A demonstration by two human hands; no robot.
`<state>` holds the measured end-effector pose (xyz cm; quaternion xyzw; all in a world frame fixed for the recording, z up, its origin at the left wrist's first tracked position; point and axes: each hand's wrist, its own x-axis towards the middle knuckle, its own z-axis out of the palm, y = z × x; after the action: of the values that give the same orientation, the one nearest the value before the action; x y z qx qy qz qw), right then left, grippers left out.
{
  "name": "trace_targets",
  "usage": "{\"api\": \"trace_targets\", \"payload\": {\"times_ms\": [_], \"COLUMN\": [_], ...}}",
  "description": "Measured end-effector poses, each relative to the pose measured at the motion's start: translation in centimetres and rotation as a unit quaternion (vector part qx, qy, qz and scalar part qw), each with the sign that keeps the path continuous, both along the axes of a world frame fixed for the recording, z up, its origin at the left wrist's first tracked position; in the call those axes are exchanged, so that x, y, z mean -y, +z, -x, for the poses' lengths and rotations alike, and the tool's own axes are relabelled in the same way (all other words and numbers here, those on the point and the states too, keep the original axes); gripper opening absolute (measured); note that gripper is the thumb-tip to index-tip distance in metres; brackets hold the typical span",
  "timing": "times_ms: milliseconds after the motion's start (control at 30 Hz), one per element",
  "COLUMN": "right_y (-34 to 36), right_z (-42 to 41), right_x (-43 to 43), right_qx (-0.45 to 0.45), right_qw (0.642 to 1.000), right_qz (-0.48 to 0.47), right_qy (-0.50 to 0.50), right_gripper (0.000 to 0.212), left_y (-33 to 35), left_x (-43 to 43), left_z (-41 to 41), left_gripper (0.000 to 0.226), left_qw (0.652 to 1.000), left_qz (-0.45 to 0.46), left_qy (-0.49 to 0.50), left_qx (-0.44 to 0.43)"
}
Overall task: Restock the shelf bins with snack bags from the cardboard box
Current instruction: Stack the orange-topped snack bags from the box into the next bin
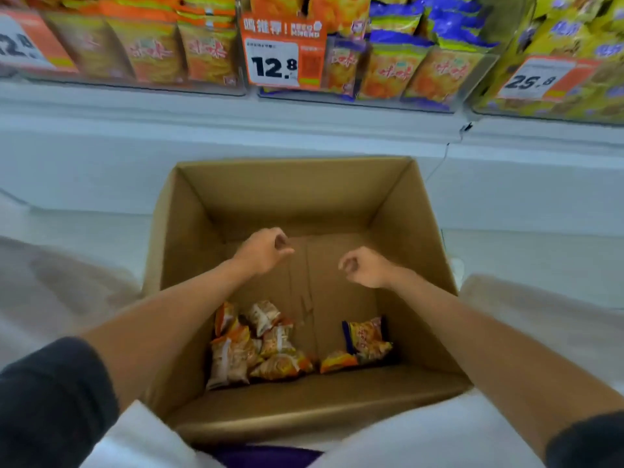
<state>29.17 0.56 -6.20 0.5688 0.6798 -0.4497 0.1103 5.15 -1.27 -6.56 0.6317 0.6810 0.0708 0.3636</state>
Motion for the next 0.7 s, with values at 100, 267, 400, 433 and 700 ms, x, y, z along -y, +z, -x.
{"api": "trace_targets", "payload": {"times_ms": [100, 267, 400, 433, 700], "right_y": [-4.8, -9.5, -12.3, -12.5, -6.2], "right_z": [-1.5, -3.1, -3.5, -3.3, 1.9], "right_x": [1.7, 4.9, 7.0, 7.0, 2.1], "right_qx": [0.101, 0.265, 0.252, 0.24, -0.15], "right_qw": [0.985, 0.914, 0.914, 0.927, 0.953], "right_qz": [0.104, 0.226, 0.202, 0.185, 0.166], "right_qy": [0.091, 0.209, 0.244, 0.222, -0.205], "right_gripper": [0.043, 0.061, 0.049, 0.034, 0.035], "left_y": [-3.9, -6.8, -7.4, -7.4, -4.6], "left_x": [1.9, 3.9, 4.5, 4.6, 3.8], "left_z": [0.7, 1.1, 1.2, 1.1, -1.6], "left_gripper": [0.025, 0.029, 0.03, 0.029, 0.055], "left_qw": [0.997, 0.99, 0.985, 0.983, 0.847], "left_qz": [0.074, 0.134, 0.157, 0.163, 0.351], "left_qy": [0.016, 0.031, 0.044, 0.055, 0.19], "left_qx": [0.016, 0.027, 0.048, 0.06, 0.352]}}
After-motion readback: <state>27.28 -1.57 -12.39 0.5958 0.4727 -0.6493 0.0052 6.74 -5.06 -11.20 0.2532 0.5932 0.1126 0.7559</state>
